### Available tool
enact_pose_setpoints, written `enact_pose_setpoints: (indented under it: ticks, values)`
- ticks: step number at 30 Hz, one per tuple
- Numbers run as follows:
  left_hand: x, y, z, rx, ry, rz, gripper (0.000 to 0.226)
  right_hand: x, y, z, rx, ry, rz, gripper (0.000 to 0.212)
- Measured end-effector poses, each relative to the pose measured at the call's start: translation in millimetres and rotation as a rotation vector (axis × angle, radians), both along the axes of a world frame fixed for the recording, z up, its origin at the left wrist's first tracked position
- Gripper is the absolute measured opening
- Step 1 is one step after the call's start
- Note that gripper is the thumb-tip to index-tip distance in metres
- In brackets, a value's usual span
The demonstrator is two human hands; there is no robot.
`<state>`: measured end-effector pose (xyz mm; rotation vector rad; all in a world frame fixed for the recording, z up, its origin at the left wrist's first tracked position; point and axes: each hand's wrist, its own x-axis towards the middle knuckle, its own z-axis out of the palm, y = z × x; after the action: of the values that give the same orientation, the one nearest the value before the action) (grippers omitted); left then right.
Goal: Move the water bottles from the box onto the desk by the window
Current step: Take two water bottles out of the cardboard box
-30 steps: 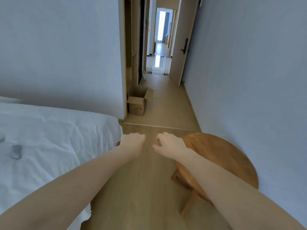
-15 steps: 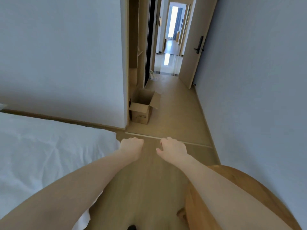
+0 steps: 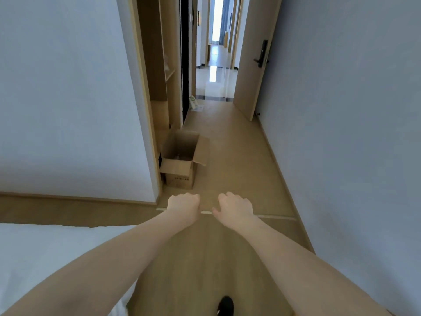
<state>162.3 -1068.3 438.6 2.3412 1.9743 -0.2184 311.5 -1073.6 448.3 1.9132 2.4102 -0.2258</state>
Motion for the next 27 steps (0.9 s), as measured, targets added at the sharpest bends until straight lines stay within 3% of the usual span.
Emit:
enact_pose_setpoints:
  ticks: [6,14,20,27]
  values:
    - [-7.3,160.9,-13.5,-0.024,-0.01,0.068,0.011,13.0,159.2,-17.9,-0.052,0.003,0.015,0.034]
    - [-4.5,350.2,27.7,0.047,-0.071,0.155,0.021,2.8,375.5,34.7,0.043,0.045,0.131,0.03]
    - [-34.5,477.1,-1.2,-0.072,-0.071,0.215,0.013,-10.8,501.9,9.5,-0.05,0.014,0.194,0.032]
    - [-68.6,661.1,-4.2,-0.013,-0.094,0.205,0.02,-40.9,679.0,7.7,-0.033,-0.033,0.183,0.033]
